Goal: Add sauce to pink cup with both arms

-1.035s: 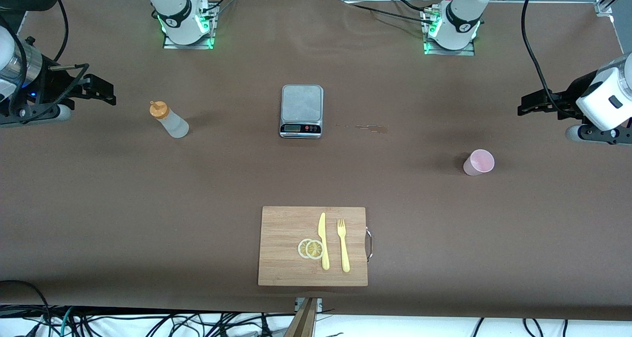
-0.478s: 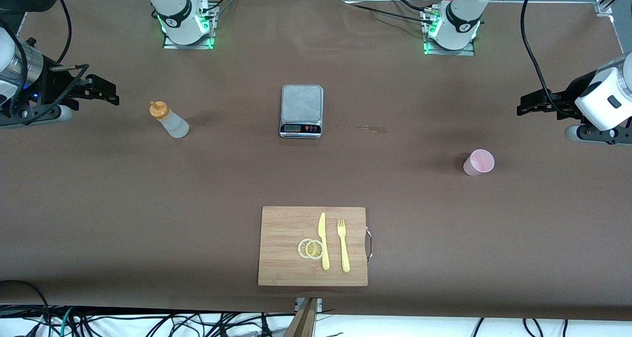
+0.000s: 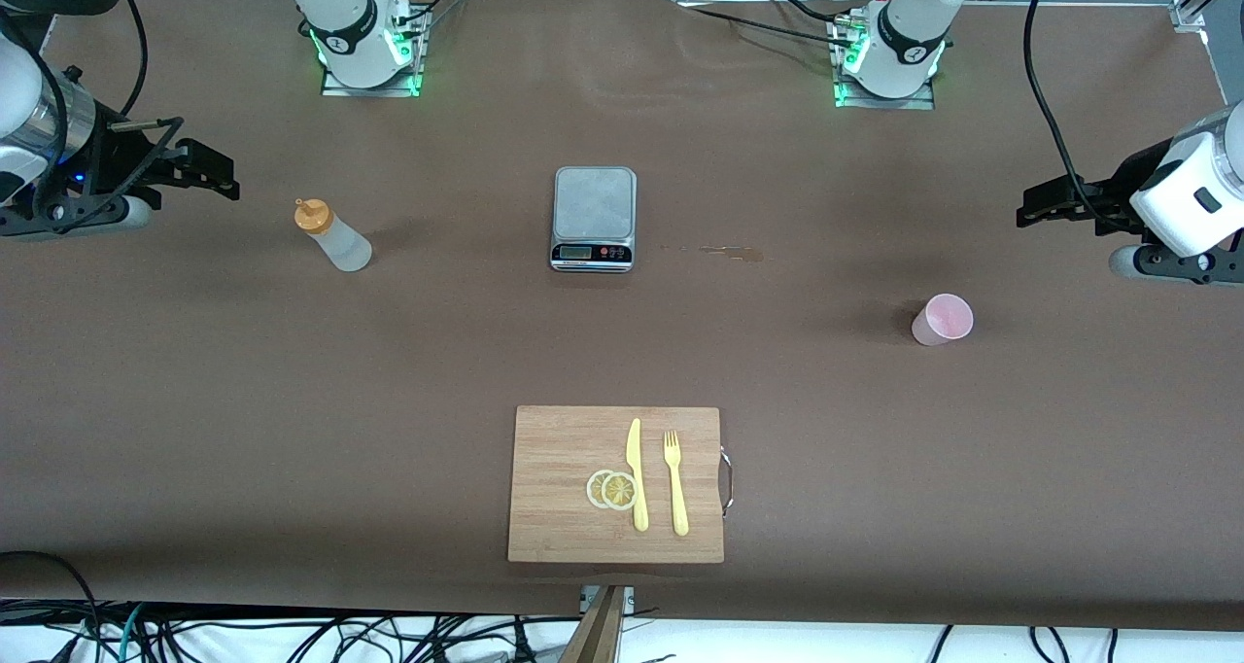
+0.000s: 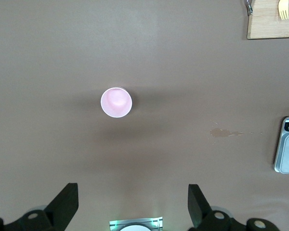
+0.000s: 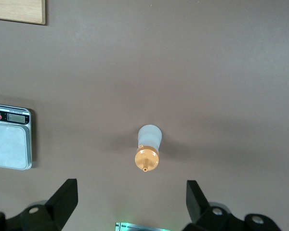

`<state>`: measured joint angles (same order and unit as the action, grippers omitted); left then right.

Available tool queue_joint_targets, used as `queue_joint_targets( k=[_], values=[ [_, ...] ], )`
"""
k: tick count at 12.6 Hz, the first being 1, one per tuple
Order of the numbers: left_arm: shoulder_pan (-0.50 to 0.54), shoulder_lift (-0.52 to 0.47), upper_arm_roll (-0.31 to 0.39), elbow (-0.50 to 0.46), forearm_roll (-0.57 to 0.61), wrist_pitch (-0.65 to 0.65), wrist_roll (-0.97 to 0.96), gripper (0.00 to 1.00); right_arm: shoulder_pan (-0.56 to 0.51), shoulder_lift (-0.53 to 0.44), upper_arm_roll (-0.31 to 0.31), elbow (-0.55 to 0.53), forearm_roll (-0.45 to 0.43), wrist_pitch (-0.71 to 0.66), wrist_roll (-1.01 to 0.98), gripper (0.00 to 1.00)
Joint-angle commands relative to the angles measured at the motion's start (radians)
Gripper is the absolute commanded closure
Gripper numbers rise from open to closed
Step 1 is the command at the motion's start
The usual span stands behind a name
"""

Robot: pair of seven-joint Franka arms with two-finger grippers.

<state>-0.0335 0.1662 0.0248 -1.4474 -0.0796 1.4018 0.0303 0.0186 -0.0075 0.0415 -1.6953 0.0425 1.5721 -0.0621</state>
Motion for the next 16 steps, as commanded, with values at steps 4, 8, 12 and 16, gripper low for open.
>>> queue_joint_targets(
  k=[4, 8, 12, 16],
  values=[
    [-0.002, 0.016, 0.000, 0.030, 0.015, -0.017, -0.007, 0.00, -0.003, -0.042, -0.011, -0.053, 0.005, 0.037, -0.018, 0.00],
    [0.003, 0.024, 0.003, 0.031, 0.014, -0.017, -0.006, 0.00, -0.003, -0.035, -0.015, -0.046, 0.005, 0.037, -0.018, 0.00],
    [0.006, 0.044, 0.000, 0.028, 0.017, -0.014, 0.005, 0.00, -0.005, -0.035, -0.017, -0.046, 0.007, 0.035, -0.018, 0.00],
    [0.029, 0.113, 0.004, -0.026, 0.018, 0.077, 0.011, 0.00, -0.005, -0.034, -0.017, -0.046, 0.007, 0.035, -0.018, 0.00]
  ],
)
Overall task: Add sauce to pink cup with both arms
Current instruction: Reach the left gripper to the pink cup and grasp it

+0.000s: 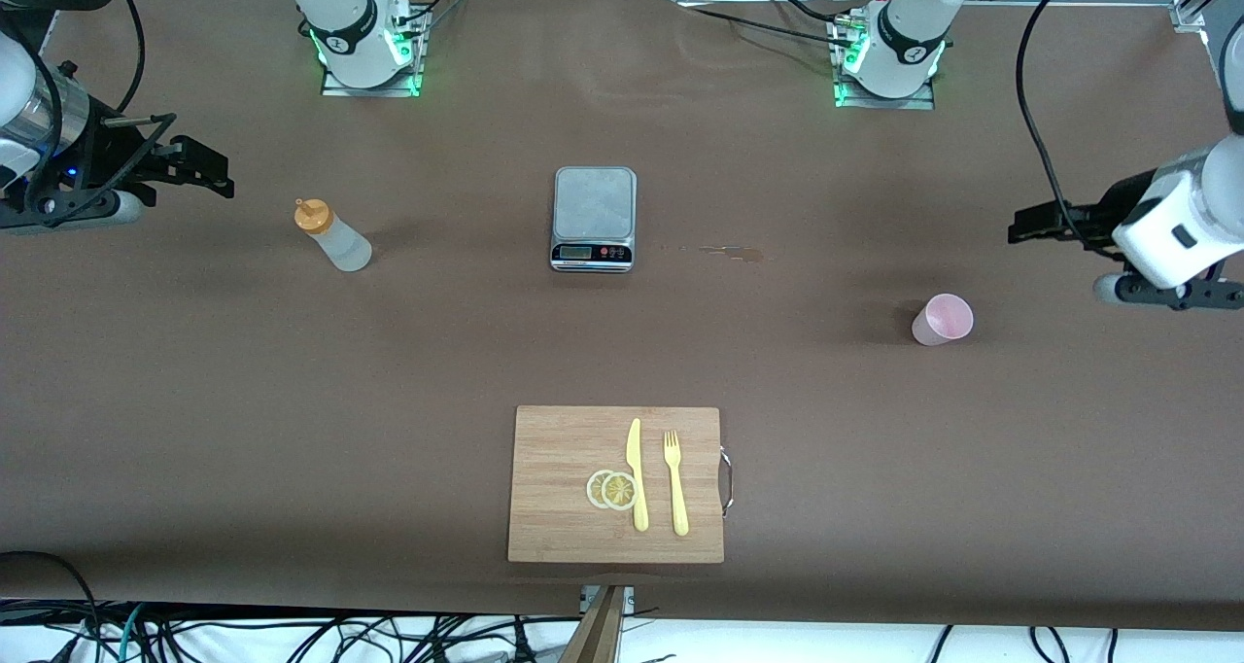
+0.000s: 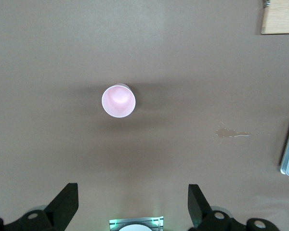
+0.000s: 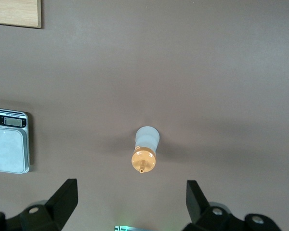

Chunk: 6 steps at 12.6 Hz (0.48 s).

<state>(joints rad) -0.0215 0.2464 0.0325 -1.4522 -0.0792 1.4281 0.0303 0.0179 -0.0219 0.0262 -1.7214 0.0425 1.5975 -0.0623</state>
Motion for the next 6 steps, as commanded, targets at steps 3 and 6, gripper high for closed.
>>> queue_joint_targets(
  k=[3, 6],
  values=[
    [0.026, 0.039, 0.009, -0.158, 0.024, 0.222, 0.083, 0.00, -0.004, -0.015, -0.002, -0.018, 0.002, 0.013, -0.017, 0.00],
    [0.028, 0.056, 0.035, -0.308, 0.025, 0.449, 0.148, 0.00, -0.006, 0.020, -0.002, -0.003, -0.007, 0.013, -0.072, 0.00]
  ],
)
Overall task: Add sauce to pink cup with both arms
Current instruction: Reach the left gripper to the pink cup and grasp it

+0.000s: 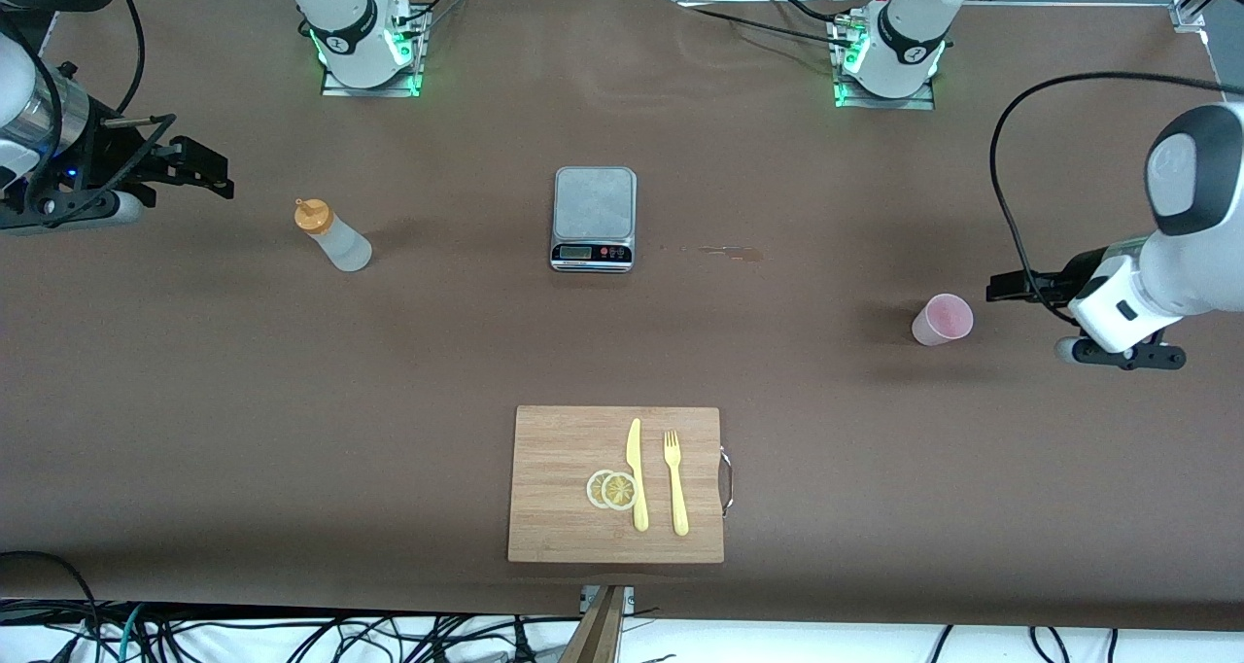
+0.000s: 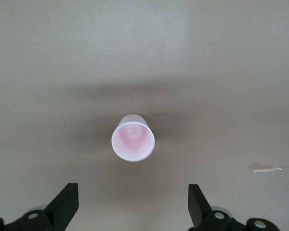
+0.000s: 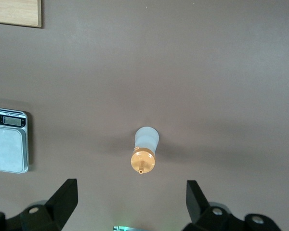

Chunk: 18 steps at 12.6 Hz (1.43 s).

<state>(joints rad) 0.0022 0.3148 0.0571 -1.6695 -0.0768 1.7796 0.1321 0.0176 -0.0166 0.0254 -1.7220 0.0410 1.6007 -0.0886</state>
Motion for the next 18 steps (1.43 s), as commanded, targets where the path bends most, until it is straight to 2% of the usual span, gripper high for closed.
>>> queue_joint_targets(
  k=[1, 4, 8, 11, 14, 16, 17, 18],
  values=[
    [0.005, -0.002, 0.015, -0.140, 0.023, 0.162, 0.066, 0.00, -0.008, 0.023, -0.002, 0.008, -0.003, -0.002, -0.065, 0.00],
    [0.002, 0.009, 0.044, -0.241, 0.023, 0.295, 0.121, 0.00, -0.008, 0.017, -0.015, 0.059, -0.003, -0.034, -0.065, 0.00],
    [-0.001, 0.027, 0.055, -0.331, 0.023, 0.412, 0.121, 0.01, -0.008, 0.015, -0.016, 0.068, 0.000, -0.045, -0.068, 0.00],
    [-0.010, 0.033, 0.055, -0.393, 0.023, 0.510, 0.121, 0.01, -0.005, 0.014, -0.007, 0.068, 0.010, -0.102, -0.115, 0.00],
    [-0.013, 0.049, 0.055, -0.398, 0.023, 0.531, 0.119, 0.03, -0.008, 0.017, -0.015, 0.058, 0.077, -0.156, -0.554, 0.00],
    [-0.013, 0.067, 0.055, -0.401, 0.023, 0.550, 0.119, 0.04, -0.027, 0.024, -0.036, 0.033, 0.129, -0.148, -0.743, 0.00],
    [-0.013, 0.072, 0.055, -0.406, 0.023, 0.558, 0.121, 0.07, -0.036, 0.023, -0.053, 0.013, 0.150, -0.137, -0.835, 0.00],
    [-0.013, 0.072, 0.055, -0.409, 0.023, 0.563, 0.119, 0.16, -0.057, 0.027, -0.059, 0.003, 0.166, -0.127, -0.944, 0.00]
  ],
)
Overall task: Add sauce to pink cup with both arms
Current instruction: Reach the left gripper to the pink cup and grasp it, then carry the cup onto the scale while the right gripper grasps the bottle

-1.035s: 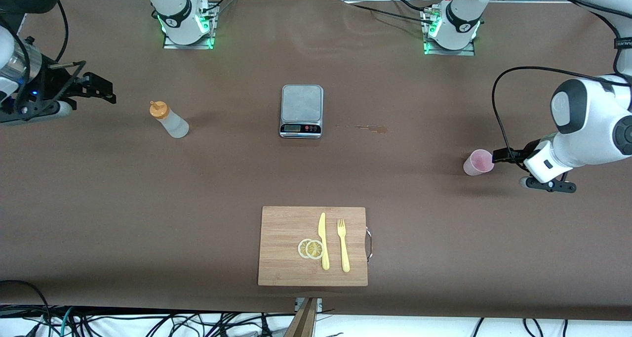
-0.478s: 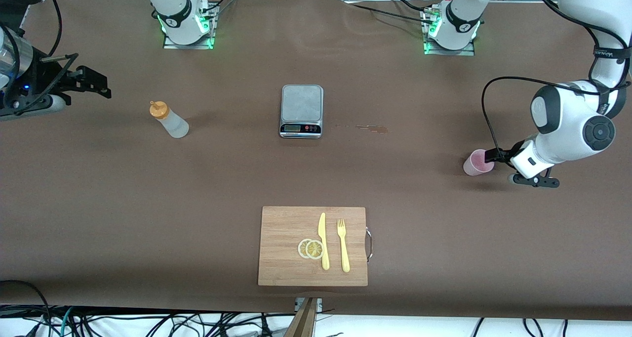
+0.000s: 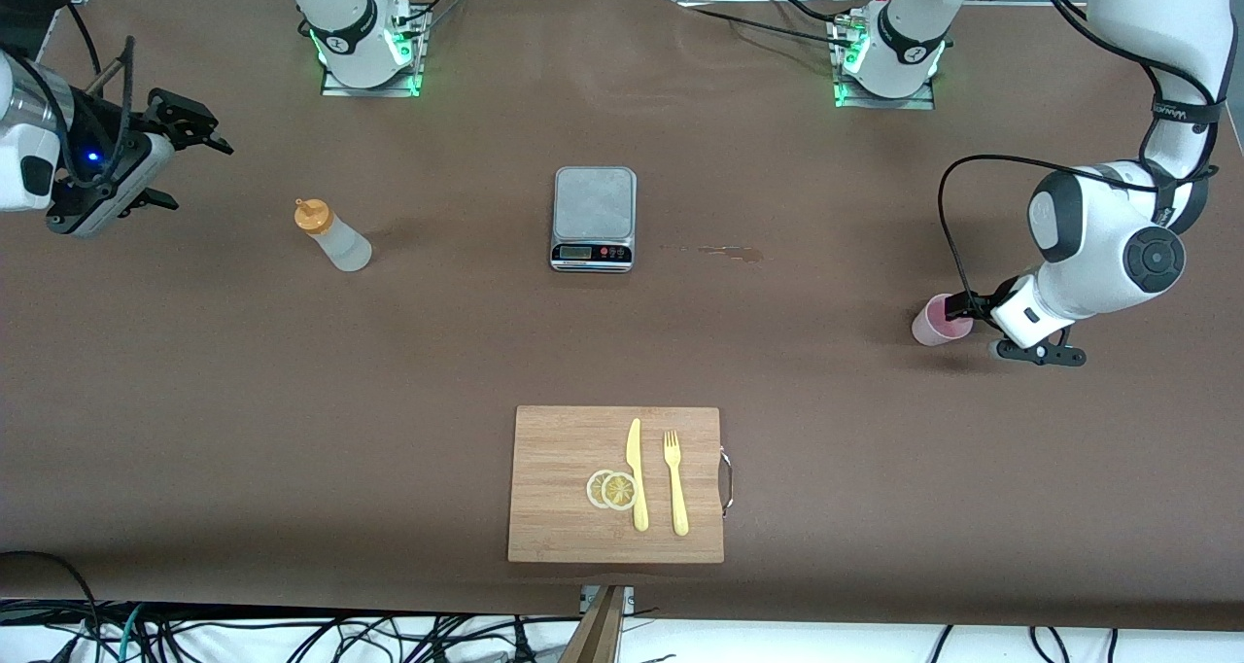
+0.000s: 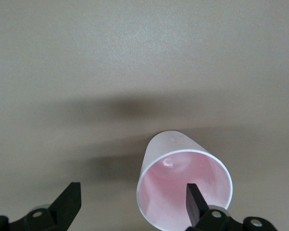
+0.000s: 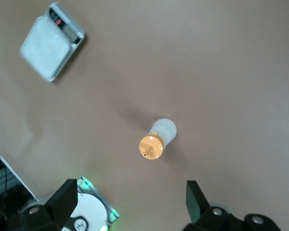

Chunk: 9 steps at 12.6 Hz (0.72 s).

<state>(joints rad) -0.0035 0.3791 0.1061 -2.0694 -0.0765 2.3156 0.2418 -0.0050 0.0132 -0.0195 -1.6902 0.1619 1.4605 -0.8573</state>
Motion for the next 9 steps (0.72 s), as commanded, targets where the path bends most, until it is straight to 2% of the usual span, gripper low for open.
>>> queue_joint_targets(
  k=[1, 2, 3, 5, 7, 9],
  values=[
    [-0.007, 0.009, 0.006, -0.009, 0.023, 0.027, 0.010, 0.33, -0.053, 0.007, -0.023, -0.048, 0.071, 0.021, -0.277, 0.00],
    [-0.009, 0.011, 0.006, -0.009, 0.023, 0.027, 0.010, 0.56, -0.085, 0.016, -0.039, -0.072, 0.135, 0.027, -0.389, 0.00],
    [-0.010, 0.011, 0.006, -0.009, 0.023, 0.027, 0.010, 0.72, -0.117, 0.017, -0.040, -0.109, 0.180, 0.030, -0.481, 0.00],
    [-0.018, 0.011, 0.006, -0.006, 0.021, 0.021, -0.005, 1.00, -0.167, 0.016, -0.042, -0.193, 0.198, 0.049, -0.653, 0.00],
    [-0.018, 0.009, 0.006, 0.002, 0.017, 0.016, -0.007, 1.00, -0.225, 0.019, -0.053, -0.293, 0.249, 0.073, -0.857, 0.00],
    [-0.033, 0.001, 0.004, 0.024, 0.009, 0.007, -0.007, 1.00, -0.230, 0.065, -0.086, -0.332, 0.257, 0.078, -0.949, 0.00]
  ],
)
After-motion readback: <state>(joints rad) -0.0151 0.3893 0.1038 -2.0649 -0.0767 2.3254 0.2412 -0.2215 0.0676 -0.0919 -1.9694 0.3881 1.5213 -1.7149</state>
